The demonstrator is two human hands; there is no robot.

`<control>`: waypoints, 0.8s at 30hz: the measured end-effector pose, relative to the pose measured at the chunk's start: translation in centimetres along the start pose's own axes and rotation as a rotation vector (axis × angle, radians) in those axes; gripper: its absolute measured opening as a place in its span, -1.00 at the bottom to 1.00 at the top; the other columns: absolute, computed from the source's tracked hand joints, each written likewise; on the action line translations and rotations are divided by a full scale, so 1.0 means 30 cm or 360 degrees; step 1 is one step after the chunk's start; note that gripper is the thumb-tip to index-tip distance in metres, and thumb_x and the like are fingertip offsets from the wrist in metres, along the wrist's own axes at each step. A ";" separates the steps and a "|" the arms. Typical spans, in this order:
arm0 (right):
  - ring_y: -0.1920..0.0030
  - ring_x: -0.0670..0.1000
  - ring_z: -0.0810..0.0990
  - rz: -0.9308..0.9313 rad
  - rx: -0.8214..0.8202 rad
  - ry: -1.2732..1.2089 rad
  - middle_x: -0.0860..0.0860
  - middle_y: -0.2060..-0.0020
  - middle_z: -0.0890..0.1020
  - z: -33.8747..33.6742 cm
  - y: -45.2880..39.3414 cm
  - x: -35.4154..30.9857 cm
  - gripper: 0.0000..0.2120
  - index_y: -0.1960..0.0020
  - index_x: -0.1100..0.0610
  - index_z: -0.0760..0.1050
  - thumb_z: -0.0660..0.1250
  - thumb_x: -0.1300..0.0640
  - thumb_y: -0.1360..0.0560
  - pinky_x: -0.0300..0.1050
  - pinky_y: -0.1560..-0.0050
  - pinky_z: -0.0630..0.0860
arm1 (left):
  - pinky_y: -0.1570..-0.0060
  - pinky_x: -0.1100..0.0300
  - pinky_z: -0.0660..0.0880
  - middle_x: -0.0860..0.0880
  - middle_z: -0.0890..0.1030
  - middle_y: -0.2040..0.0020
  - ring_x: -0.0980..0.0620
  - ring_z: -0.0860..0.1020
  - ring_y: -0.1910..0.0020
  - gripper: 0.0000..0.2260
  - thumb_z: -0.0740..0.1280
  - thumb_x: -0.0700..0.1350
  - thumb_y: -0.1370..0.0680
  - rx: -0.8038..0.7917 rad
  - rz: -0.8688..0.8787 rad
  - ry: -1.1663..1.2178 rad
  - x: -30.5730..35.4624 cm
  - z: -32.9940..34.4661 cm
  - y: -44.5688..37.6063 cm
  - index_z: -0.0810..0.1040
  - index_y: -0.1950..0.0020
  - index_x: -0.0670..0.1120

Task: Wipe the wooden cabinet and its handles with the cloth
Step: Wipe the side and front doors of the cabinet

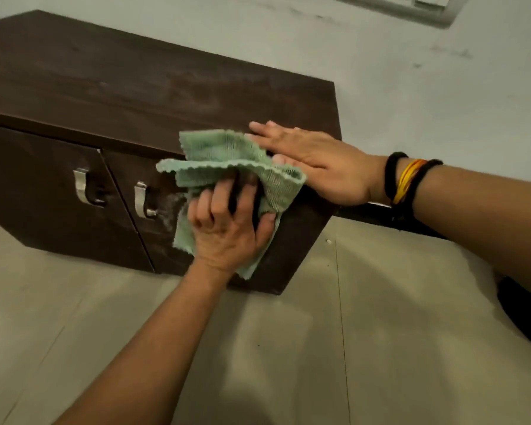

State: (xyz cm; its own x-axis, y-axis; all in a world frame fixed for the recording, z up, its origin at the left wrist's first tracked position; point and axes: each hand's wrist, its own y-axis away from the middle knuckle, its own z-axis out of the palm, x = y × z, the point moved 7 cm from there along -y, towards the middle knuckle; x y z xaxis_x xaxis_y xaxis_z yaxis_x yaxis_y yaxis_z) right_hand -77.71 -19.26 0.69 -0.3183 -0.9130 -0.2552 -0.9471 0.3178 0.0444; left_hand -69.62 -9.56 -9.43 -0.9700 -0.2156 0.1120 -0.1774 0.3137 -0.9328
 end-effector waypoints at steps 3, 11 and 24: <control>-0.61 -0.09 -0.02 -0.0027 0.0002 0.0050 -0.14 -0.60 0.06 0.002 -0.003 0.001 -0.45 -0.60 -0.08 0.05 -0.09 -0.16 -0.64 -0.08 -0.61 -0.09 | -0.32 -0.07 0.14 -0.15 0.23 -0.35 -0.14 0.20 -0.32 -0.41 0.06 0.28 -0.55 -0.0019 -0.0057 -0.0069 -0.024 0.041 0.023 0.16 -0.48 -0.02; -0.63 -0.07 -0.01 0.0013 0.0020 0.0096 -0.06 -0.64 0.11 0.009 -0.004 0.012 -0.46 -0.64 -0.03 0.10 -0.06 -0.10 -0.68 -0.15 -0.58 -0.11 | -0.42 0.09 0.11 0.03 0.44 -0.16 0.01 0.31 -0.33 -0.64 0.33 0.19 -0.43 0.0050 0.0836 0.0164 0.167 0.067 0.066 0.50 -0.13 0.03; -0.63 -0.12 -0.06 0.0044 -0.0031 0.0086 -0.11 -0.65 0.06 0.006 0.000 0.013 -0.46 -0.64 -0.07 0.06 -0.08 -0.12 -0.68 -0.10 -0.61 -0.14 | -0.47 0.06 0.07 -0.01 0.49 -0.29 -0.02 0.25 -0.38 -0.61 0.34 0.13 -0.48 -0.0186 0.0458 0.0275 0.141 0.087 0.086 0.48 -0.28 0.06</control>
State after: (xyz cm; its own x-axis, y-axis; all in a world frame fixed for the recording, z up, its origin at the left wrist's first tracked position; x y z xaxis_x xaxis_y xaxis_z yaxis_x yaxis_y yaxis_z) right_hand -77.84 -19.58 0.42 -0.3457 -0.9166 -0.2009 -0.9384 0.3386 0.0697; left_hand -73.76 -12.09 -12.26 -0.9950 0.0533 -0.0839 0.0989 0.4445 -0.8903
